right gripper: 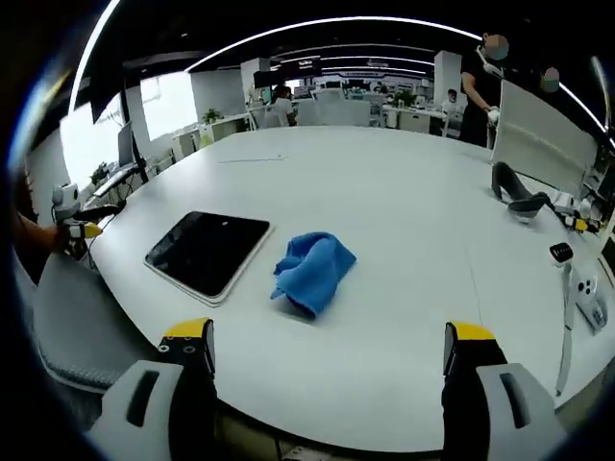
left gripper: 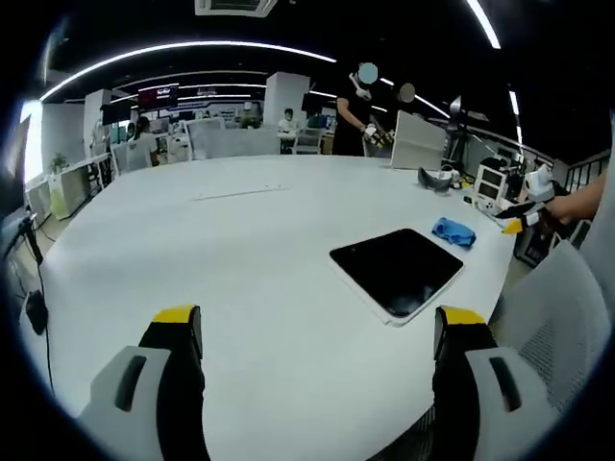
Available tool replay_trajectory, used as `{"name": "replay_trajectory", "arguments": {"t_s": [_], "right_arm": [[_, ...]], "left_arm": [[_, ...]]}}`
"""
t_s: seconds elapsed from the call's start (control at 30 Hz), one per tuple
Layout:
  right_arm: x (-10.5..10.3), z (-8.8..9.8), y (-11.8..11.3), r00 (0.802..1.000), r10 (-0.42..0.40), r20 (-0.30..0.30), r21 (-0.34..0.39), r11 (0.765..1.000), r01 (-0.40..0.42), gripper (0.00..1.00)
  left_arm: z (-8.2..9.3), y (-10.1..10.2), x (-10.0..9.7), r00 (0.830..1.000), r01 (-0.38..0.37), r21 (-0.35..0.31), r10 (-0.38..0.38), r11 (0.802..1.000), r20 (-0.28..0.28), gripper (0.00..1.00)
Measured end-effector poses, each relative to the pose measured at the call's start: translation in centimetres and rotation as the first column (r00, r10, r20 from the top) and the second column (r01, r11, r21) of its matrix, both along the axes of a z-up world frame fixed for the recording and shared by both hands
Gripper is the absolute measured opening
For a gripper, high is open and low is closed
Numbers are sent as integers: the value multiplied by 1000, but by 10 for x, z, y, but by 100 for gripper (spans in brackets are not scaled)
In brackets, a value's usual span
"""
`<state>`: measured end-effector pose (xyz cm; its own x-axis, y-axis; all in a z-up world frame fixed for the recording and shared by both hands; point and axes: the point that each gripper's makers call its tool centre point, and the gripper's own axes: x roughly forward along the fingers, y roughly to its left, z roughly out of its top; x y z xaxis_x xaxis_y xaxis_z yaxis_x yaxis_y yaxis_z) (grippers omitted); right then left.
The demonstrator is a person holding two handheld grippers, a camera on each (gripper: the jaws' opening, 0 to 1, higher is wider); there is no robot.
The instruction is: Wipe the mirror surface with the cleaning cloth until all visible marks leave the cleaned area.
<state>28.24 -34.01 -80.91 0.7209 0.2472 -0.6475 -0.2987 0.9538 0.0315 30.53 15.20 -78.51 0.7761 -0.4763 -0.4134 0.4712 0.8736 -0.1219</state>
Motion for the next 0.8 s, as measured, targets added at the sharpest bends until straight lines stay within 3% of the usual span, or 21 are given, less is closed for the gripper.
{"name": "replay_trajectory", "arguments": {"t_s": [0.23,0.33,0.37,0.4,0.43,0.53,0.57,0.6,0.63,0.67,0.7,0.8], "right_arm": [[4,12,2,998,-56,33,4,998,56,98],[3,3,-3,997,-80,22,-14,997,80,98],[1,2,-4,995,-98,12,-8,995,99,98],[-1,2,0,994,-110,7,18,994,110,98],[-3,4,4,994,-107,18,35,994,106,98],[-7,-4,9,997,-80,2,5,997,80,98],[-8,-8,9,997,-74,-12,0,997,74,98],[-11,-12,10,997,-69,-33,-6,998,69,98],[-11,-12,11,997,-65,-37,-9,998,65,98],[-10,-8,11,998,-54,-17,-15,998,54,98],[-8,-4,11,999,-45,-1,-22,999,45,98],[-7,2,5,999,-39,11,-37,999,39,98]], "left_arm": [[-7,-18,-7,996,80,16,-80,997,-29,99],[9,-18,-3,997,66,-21,-65,998,33,99],[7,-17,-4,997,68,-5,-68,998,22,99],[0,-16,-5,996,90,59,-90,994,1,99],[-4,-20,-8,994,105,66,-102,992,-36,99],[6,-26,-6,992,127,79,-128,989,13,99],[11,-28,-7,992,127,45,-128,991,12,99],[3,-32,-16,988,124,-17,-125,992,-90,99],[0,-30,-18,985,115,-25,-118,993,-129,99],[6,-26,-12,991,115,2,-115,993,-61,99],[12,-24,-9,994,109,0,-108,994,-32,99],[22,-18,-2,996,76,-62,-79,995,-46,99]]}}
